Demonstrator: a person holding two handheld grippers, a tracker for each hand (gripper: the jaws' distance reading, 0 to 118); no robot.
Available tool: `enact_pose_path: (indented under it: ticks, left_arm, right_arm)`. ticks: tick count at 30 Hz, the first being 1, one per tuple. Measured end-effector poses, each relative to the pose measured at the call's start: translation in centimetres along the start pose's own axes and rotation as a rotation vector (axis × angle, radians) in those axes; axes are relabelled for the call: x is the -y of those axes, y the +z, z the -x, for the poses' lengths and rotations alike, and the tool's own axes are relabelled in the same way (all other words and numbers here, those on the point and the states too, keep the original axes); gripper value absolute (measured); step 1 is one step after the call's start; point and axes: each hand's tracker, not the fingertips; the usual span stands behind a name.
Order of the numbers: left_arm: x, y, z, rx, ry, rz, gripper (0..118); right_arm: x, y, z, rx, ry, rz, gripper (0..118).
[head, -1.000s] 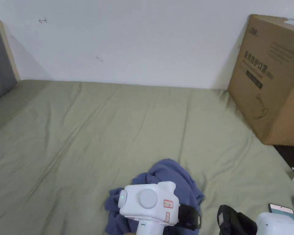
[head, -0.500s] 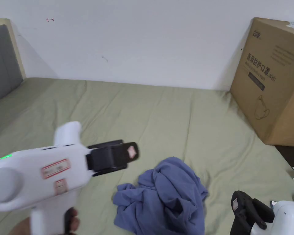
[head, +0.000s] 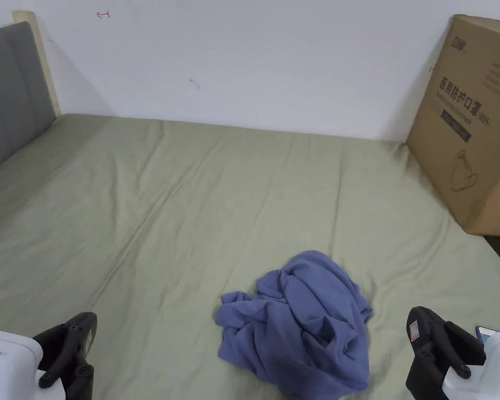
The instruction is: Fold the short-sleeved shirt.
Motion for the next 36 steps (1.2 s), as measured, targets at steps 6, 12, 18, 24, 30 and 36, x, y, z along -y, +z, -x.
enact_pose_path:
  ticks: [6,12,18,24,30,36]
  left_arm:
    - [0.2,-0.7,0.0,0.025,0.01,0.012,0]
    - [-0.2,-4.6,-0.1,0.106,0.077,0.049,0]
    - [-0.8,-14.0,-1.5,0.048,0.165,0.202,0]
    - [5.5,-26.9,-4.3,0.274,0.354,0.764,101]
    - [9.9,-31.6,-6.7,0.222,0.586,0.883,96]
    - [8.3,-31.6,-7.5,0.134,0.591,0.866,88]
  right_arm:
    - [0.1,0.1,0.0,0.005,0.0,0.01,0]
    - [0.5,-0.1,-0.3,0.001,-0.019,0.027,0]
    - [1.1,-0.7,-0.5,-0.008,-0.033,0.056,0]
    - [1.8,-1.5,-0.7,-0.028,-0.044,0.091,0]
    - [2.2,-2.1,-0.9,-0.043,-0.064,0.122,0]
    - [3.1,-3.2,-1.4,-0.039,-0.066,0.157,0]
